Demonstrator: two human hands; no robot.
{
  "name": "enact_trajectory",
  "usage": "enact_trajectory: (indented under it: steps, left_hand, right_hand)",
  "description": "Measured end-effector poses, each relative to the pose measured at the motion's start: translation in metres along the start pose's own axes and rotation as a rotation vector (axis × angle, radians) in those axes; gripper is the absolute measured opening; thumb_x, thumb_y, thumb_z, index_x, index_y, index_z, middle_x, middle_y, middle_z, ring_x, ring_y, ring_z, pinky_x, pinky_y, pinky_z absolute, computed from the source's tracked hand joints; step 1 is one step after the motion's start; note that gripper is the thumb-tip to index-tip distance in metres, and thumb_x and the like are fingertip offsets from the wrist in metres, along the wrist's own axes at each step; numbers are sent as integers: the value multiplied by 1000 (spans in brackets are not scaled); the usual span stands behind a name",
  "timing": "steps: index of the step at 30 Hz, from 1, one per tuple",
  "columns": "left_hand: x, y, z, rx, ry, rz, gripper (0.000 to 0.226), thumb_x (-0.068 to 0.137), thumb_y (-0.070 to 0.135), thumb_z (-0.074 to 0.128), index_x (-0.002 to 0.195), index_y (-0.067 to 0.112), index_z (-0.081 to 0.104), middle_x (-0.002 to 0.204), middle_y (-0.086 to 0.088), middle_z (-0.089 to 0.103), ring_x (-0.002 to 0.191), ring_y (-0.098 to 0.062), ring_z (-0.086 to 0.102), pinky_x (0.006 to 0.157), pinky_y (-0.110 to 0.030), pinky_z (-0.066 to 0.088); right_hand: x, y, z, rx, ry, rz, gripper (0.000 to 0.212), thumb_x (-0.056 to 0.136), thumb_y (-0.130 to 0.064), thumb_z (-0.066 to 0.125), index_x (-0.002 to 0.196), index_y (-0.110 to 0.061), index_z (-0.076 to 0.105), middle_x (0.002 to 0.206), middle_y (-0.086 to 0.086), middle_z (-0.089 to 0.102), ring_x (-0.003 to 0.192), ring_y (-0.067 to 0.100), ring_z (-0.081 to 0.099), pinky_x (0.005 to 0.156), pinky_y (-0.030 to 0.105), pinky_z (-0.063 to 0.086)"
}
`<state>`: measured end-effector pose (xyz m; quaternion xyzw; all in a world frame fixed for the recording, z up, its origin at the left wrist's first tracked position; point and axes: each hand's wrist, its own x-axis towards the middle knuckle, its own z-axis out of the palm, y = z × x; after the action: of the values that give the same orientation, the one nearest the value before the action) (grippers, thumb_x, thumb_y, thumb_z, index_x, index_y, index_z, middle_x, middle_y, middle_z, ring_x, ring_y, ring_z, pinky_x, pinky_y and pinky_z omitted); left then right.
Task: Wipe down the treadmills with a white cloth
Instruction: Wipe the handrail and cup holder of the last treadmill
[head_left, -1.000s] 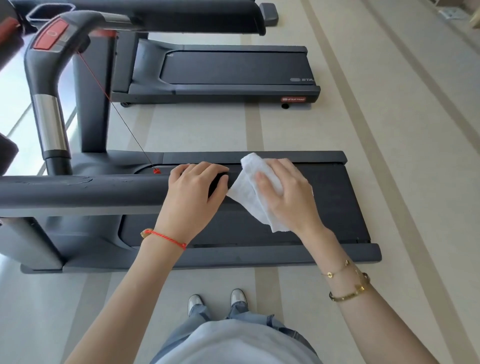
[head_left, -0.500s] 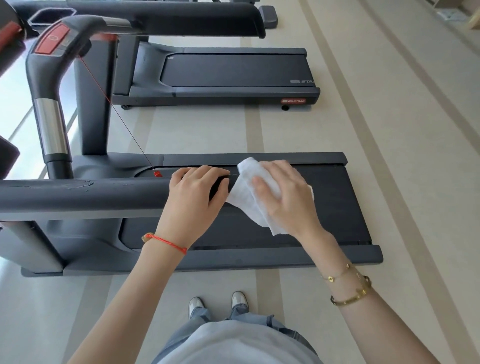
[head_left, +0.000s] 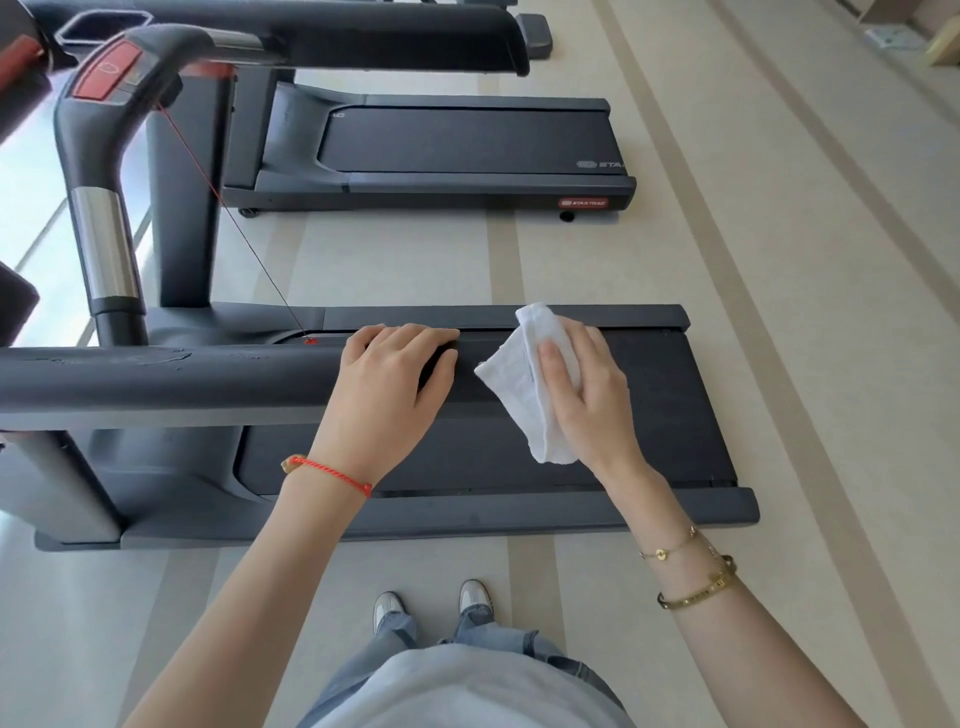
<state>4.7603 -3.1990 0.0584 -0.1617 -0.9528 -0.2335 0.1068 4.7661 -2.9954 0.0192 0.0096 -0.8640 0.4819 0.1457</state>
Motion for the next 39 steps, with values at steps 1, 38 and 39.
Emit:
enact_trajectory:
  steps: [1,38,39]
  left_hand:
    - [0,-1,-1,2,-6,5,26,100,20,51,119,14,67,110,2,70,106,-21,62,111,-41,33]
    - [-103,-342,-192,67,223,-174,23,96,12,56,114,13,68,112,-2,69,109,-26,60,104,-52,39]
    - [-105,-349,-196,69,219,-180,23,96,13,55,115,13,68,112,-3,69,109,-26,60,105,-51,39]
  right_hand:
    - [2,-2,1,-77,-16,-55,32,99,-51,39,122,-35,55,114,-19,55,108,3,54,94,27,44]
    - [2,-231,315,-764,-264,-479,51,102,-50,19,123,-24,58,111,-1,59,92,23,55,84,37,44]
    - [1,-237,327,-764,-261,-492,51,102,-50,19,123,-23,58,112,0,59,93,23,55,85,38,44]
